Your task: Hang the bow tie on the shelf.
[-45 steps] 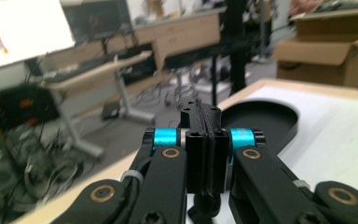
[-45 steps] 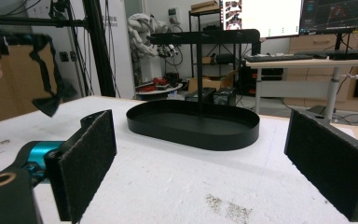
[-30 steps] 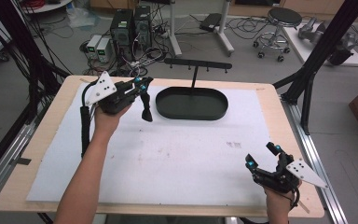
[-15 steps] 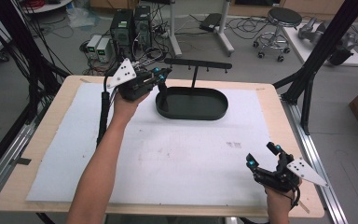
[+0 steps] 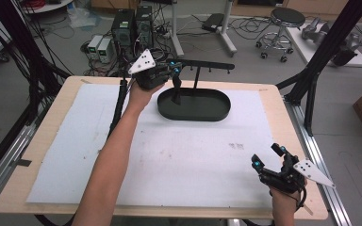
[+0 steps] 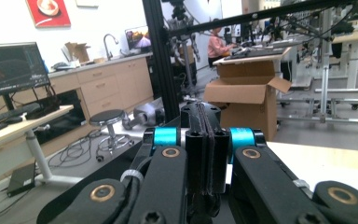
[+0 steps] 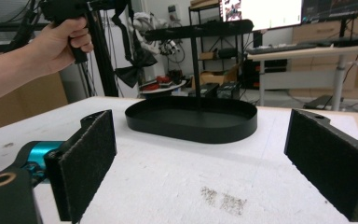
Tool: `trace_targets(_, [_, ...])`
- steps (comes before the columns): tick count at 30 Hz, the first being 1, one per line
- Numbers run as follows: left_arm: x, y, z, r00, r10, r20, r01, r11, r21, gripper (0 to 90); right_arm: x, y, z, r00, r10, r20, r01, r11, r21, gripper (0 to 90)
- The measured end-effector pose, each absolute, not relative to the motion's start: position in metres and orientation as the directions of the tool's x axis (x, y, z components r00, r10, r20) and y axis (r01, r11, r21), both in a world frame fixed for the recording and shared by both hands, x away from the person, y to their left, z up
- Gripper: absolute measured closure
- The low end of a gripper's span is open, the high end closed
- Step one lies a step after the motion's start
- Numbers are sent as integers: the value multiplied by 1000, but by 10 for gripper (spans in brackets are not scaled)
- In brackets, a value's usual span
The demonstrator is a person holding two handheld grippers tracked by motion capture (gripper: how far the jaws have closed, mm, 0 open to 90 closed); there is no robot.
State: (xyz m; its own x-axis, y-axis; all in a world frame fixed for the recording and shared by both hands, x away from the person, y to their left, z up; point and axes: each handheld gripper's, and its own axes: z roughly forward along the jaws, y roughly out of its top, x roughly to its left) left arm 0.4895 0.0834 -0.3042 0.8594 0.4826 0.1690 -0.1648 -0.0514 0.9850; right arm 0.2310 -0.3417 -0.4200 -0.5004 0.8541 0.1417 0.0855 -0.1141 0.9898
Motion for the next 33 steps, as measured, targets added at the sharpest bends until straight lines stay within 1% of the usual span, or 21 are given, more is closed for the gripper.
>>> trace_targets(6, [503,84,-306,856,489,164,-152,-64,986,887,233,-340,-421,-515,844,150,107,-111,988,80])
trace_targets(13, [517,89,-309,850,502,162,-148,-68,987,887,235,-340,-421,-520,842,140,104,-101,989,80])
trace_targets(19, [528,95,-316,839,524,145,-123,-78,989,886,235,-340,-421,-522,842,139,102,-100,990,80])
trace_targets(25, [532,101,-318,818,556,149,-127,-79,989,886,235,-337,-421,-525,840,138,108,-95,990,80])
trace_targets(33, [533,112,-323,789,593,164,-121,-111,986,886,235,-336,-421,-529,838,133,108,-89,990,80])
